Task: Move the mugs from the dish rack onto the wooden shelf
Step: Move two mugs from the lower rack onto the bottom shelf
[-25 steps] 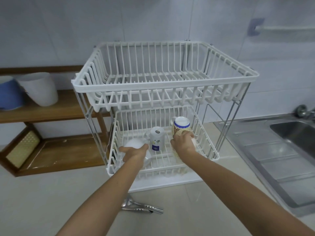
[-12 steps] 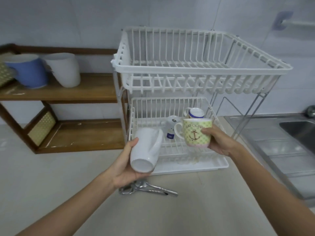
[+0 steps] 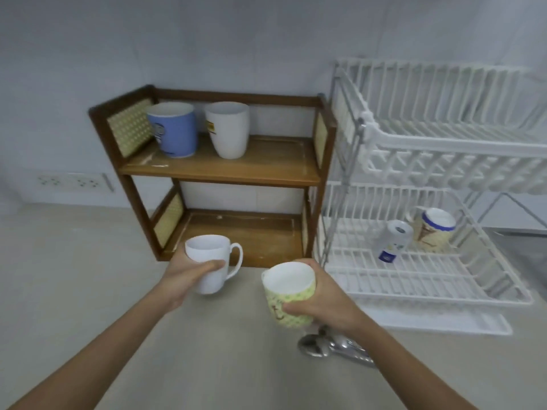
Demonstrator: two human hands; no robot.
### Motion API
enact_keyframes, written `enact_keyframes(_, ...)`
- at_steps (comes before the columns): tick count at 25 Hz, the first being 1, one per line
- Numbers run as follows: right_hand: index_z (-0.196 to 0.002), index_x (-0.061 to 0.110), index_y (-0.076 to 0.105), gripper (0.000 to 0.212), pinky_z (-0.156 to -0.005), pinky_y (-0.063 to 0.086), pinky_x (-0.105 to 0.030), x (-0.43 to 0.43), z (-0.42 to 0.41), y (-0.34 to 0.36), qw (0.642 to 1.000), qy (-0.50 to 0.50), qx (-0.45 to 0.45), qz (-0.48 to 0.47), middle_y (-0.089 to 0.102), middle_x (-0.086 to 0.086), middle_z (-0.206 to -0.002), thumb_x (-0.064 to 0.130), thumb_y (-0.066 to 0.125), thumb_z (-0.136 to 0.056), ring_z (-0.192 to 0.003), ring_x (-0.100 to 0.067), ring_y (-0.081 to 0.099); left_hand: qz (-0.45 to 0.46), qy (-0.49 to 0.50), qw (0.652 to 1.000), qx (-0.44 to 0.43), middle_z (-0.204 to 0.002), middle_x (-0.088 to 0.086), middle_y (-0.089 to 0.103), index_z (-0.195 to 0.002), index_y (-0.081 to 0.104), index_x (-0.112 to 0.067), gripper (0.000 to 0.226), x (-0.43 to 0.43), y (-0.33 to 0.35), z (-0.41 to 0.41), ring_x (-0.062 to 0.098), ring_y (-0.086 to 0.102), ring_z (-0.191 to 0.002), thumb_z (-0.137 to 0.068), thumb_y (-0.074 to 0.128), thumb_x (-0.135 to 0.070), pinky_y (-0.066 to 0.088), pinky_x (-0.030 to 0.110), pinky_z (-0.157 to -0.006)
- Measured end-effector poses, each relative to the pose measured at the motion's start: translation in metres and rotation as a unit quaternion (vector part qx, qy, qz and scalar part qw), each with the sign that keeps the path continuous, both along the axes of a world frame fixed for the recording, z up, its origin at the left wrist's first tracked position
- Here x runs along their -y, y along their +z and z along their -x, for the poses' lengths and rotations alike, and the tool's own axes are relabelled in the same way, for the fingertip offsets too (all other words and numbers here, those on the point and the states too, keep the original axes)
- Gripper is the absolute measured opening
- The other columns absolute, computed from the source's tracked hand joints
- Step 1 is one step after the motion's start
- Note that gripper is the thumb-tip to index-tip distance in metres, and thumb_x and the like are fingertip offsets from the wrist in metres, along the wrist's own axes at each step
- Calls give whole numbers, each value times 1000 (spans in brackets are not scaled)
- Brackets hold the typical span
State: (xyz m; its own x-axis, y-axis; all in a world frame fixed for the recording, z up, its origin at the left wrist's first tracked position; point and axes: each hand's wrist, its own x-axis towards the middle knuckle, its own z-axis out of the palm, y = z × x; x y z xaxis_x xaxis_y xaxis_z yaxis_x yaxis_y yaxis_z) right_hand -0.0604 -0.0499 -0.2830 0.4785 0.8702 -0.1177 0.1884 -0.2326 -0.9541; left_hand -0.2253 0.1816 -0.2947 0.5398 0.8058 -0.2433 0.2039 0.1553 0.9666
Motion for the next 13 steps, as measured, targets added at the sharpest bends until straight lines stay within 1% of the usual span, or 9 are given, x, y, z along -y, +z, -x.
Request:
enact_keyframes(2, -109, 38, 45, 82, -72, 53, -15, -48, 14, -7, 996, -41, 69, 38, 62, 12, -105, 52, 84, -38, -95, -5, 61, -77, 37, 996, -30, -103, -3, 63, -110, 54, -25, 66, -37, -3, 0, 23, 61, -98, -56, 91, -17, 54, 31, -66)
enact_keyframes(3, -109, 39, 42, 85, -71, 51, -16, -72, 17, -11, 993, -63, 88, 52, 61, 13, -105, 56, 82, -35, -94, -6, 61, -100, 49, 993, -43, -103, -4, 60, -111, 51, -26, 70, -53, -5, -4, 23, 58, -98, -55, 92, -20, 52, 31, -67)
enact_keyframes(5, -108, 38, 39, 87, -76, 53, -26, -120, 14, -17, 986, -108, 103, 71, 60, 9, -105, 57, 82, -35, -96, -14, 60, -136, 71, 985, -72, -106, -4, 54, -115, 43, -26, 83, -77, -9, -16, 20, 52, -97, -50, 93, -28, 48, 32, -71)
enact_keyframes(7, -108, 33, 37, 86, -82, 53, -35, -164, 3, -23, 981, -137, 101, 89, 58, 5, -106, 52, 85, -40, -101, -20, 59, -161, 92, 979, -85, -104, -6, 50, -116, 41, -26, 87, -96, -16, -29, 16, 48, -95, -46, 93, -34, 44, 30, -73)
enact_keyframes(9, -113, 28, 36, 88, -85, 51, -36, -199, -10, -28, 974, -160, 113, 112, 58, 0, -110, 48, 88, -44, -106, -24, 57, -168, 104, 976, -91, -107, -6, 53, -115, 42, -26, 87, -110, -27, -39, 18, 51, -101, -45, 93, -40, 45, 32, -81)
enact_keyframes(11, -121, 22, 38, 95, -85, 47, -34, -225, -21, -36, 964, -189, 133, 134, 60, -4, -119, 47, 90, -45, -113, -26, 56, -159, 115, 975, -106, -116, -2, 57, -119, 41, -24, 95, -123, -40, -48, 23, 54, -110, -42, 91, -50, 49, 40, -92)
enact_keyframes(13, -125, 19, 38, 99, -90, 46, -35, -243, -26, -46, 959, -209, 136, 137, 58, -5, -124, 44, 91, -46, -118, -26, 54, -132, 128, 976, -118, -122, 3, 56, -122, 38, -26, 102, -134, -49, -56, 28, 53, -113, -39, 87, -60, 50, 47, -93)
